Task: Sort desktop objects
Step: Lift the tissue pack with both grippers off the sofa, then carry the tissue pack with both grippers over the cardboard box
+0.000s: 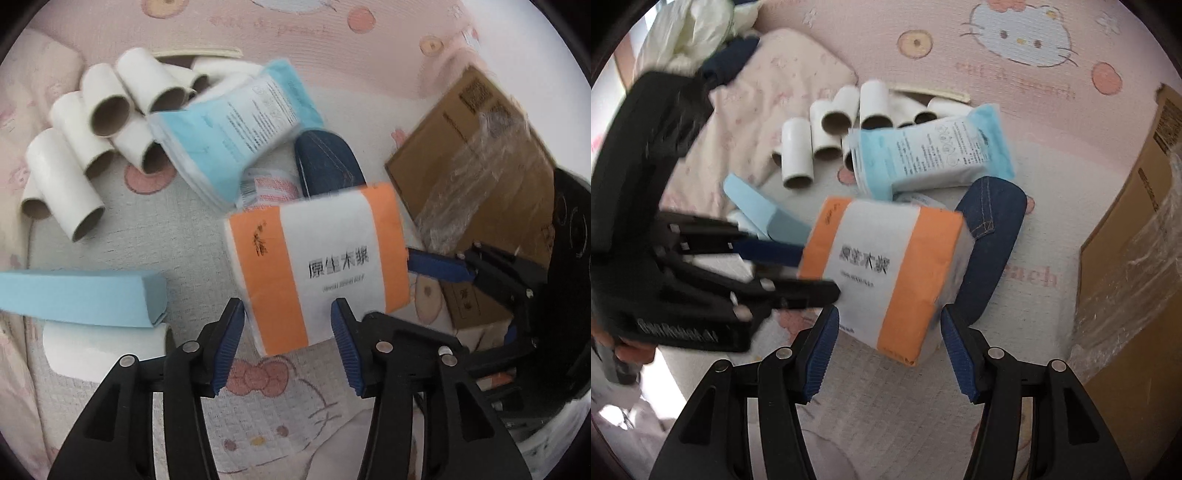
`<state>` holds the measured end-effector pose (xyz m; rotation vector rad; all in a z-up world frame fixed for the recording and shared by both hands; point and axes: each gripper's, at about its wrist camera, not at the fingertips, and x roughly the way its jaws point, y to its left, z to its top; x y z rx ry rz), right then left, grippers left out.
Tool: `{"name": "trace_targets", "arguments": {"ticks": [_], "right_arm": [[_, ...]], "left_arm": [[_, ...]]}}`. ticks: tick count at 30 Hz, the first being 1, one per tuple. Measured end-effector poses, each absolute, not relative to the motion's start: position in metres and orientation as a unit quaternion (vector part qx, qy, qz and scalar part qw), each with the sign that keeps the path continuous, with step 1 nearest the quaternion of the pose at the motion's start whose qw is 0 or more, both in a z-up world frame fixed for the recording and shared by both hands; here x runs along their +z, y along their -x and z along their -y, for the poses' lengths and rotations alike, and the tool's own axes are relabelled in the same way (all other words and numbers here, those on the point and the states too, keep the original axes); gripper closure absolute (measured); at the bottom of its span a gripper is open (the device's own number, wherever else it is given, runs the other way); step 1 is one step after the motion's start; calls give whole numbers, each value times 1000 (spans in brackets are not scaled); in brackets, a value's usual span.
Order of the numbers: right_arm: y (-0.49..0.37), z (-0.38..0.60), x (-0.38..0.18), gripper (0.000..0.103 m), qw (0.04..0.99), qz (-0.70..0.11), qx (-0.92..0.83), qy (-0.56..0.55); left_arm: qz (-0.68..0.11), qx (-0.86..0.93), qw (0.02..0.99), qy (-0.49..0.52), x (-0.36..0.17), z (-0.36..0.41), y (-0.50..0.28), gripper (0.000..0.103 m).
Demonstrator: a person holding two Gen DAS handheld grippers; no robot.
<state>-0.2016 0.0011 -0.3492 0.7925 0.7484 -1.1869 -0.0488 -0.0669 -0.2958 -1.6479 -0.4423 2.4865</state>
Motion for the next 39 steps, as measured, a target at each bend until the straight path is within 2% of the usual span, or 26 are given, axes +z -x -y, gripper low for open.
{"name": "trace_targets", "arguments": {"ticks": [8,13,18,22,24,33,39], "right_arm": [[210,4,-346,45,678,-318,-548,-373],[221,13,-348,45,667,-298,-548,-408],[229,25,-355,45,658,-279,-547,-437],[237,28,-366,52,660,-242,-526,-478],[237,29,-368,52,659,-239,-523,-484],[217,26,-357,53,656,-281,-533,-455],[207,17,-315,53,672,-292,-556,-393]], "left_arm": [[199,818,57,537,-301,86,52,47],[268,813,66,513,-304,100,60,47],[278,809,72,513,-315,99,69,47],[315,807,83,492,-325,104,66,48],[304,815,87,486,-324,102,64,50],[328,808,105,478,-316,104,53,52],[325,826,132,441,-279,105,50,52]]}}
